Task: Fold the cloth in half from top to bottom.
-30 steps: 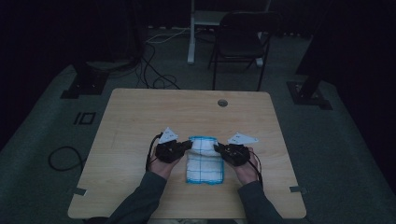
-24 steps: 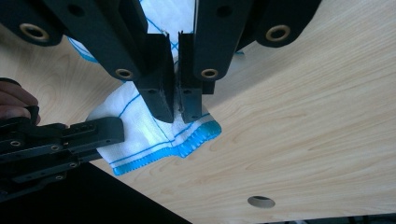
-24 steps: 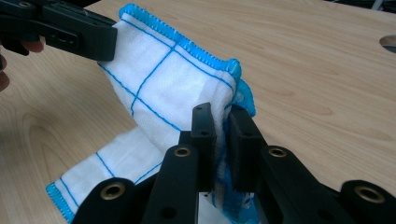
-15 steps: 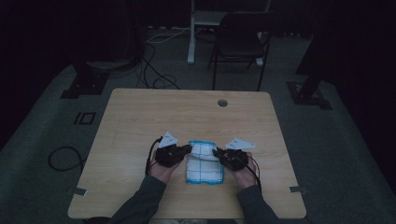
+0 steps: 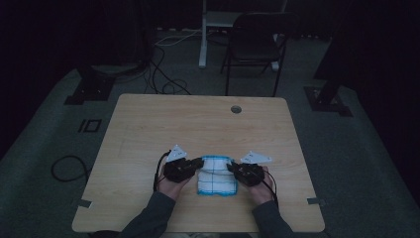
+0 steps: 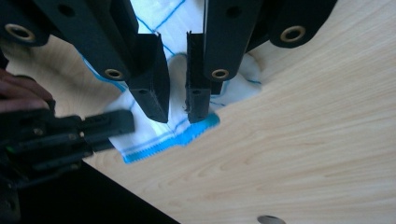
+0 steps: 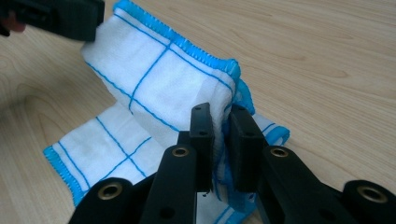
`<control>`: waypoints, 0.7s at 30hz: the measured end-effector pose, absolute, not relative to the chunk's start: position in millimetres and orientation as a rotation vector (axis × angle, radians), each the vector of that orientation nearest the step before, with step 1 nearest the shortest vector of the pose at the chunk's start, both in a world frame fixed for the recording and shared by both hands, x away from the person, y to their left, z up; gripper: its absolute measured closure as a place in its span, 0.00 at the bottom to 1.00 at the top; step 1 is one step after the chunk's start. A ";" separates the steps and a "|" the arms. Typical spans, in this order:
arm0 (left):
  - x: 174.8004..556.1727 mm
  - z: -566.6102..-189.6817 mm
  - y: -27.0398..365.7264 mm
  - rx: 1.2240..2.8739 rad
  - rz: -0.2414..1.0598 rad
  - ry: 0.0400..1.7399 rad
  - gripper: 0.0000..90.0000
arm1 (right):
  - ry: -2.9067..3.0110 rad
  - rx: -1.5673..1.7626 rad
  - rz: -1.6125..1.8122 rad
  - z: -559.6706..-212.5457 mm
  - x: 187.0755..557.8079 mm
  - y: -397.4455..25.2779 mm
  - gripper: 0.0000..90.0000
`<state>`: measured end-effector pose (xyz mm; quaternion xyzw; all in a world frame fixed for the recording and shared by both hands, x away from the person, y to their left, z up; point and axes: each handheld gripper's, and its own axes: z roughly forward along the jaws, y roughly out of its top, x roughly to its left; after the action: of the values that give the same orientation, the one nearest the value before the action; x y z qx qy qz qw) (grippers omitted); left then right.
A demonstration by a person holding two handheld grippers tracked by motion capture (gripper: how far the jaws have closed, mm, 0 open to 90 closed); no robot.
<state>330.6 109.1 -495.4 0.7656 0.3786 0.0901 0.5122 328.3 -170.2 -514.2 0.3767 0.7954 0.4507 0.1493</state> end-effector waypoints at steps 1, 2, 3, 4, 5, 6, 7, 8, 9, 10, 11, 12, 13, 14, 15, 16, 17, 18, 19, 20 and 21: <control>331.6 -494.6 110.5 1.838 0.221 0.920 0.89 | 2.285 1.081 1.296 -514.5 327.7 -170.3 0.91; 332.9 -494.1 111.9 1.834 0.225 0.930 0.89 | 2.288 1.077 1.294 -514.9 327.3 -170.3 0.91; 334.1 -493.6 113.2 1.829 0.229 0.940 0.90 | 2.290 1.077 1.292 -515.2 326.7 -170.0 0.91; 335.1 -493.0 114.3 1.824 0.228 0.949 0.90 | 2.294 1.078 1.291 -515.5 326.1 -170.0 0.91; 336.2 -492.4 115.1 1.823 0.230 0.953 0.90 | 2.294 1.078 1.288 -516.1 325.6 -169.9 0.91; 337.2 -492.2 115.0 1.823 0.231 0.955 0.90 | 2.292 1.077 1.287 -516.7 325.2 -169.8 0.91; 338.5 -492.3 114.4 1.828 0.231 0.957 0.90 | 2.291 1.075 1.289 -517.2 324.9 -169.7 0.91; 339.9 -492.9 113.3 1.834 0.227 0.964 0.90 | 2.290 1.075 1.290 -517.6 324.7 -169.6 0.91; 341.3 -494.0 112.0 1.840 0.224 0.971 0.90 | 2.291 1.077 1.288 -517.7 324.3 -169.4 0.91; 342.6 -495.3 110.7 1.847 0.222 0.973 0.90 | 2.291 1.077 1.289 -517.8 323.9 -169.3 0.91; 343.4 -496.7 109.3 1.853 0.217 0.977 0.90 | 2.292 1.075 1.289 -517.8 323.6 -169.2 0.91; 343.8 -498.2 107.9 1.857 0.213 0.978 0.90 | 2.291 1.073 1.290 -517.8 323.3 -169.2 0.91; 343.8 -499.5 106.4 1.861 0.209 0.980 0.90 | 2.292 1.072 1.289 -517.6 322.8 -169.5 0.90; 343.6 -500.7 105.1 1.865 0.203 0.980 0.90 | 2.294 1.072 1.290 -517.5 322.3 -169.6 0.90; 343.6 -502.3 103.9 1.876 0.197 0.975 0.90 | 2.295 1.072 1.291 -517.5 321.9 -169.7 0.90; 343.4 -503.5 102.8 1.875 0.192 0.978 0.89 | 2.297 1.071 1.290 -517.7 321.2 -169.8 0.90; 343.5 -505.7 101.9 1.882 0.184 0.980 0.89 | 2.297 1.070 1.287 -517.9 320.7 -169.7 0.90; 343.4 -507.1 101.2 1.883 0.176 0.982 0.89 | 2.300 1.069 1.284 -518.3 319.7 -169.3 0.90; 342.9 -508.5 100.4 1.888 0.171 0.984 0.89 | 2.301 1.067 1.282 -518.6 319.3 -169.1 0.90; 342.1 -509.4 99.5 1.891 0.169 0.982 0.89 | 2.302 1.063 1.279 -519.1 318.8 -168.7 0.90; 341.2 -509.8 98.7 1.894 0.160 0.979 0.88 | 2.303 1.061 1.276 -519.5 318.3 -168.5 0.90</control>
<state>341.2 98.7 -509.8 0.7766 0.4016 0.0658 0.4809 318.3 -168.5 -519.5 0.3693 0.8020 0.4445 0.1510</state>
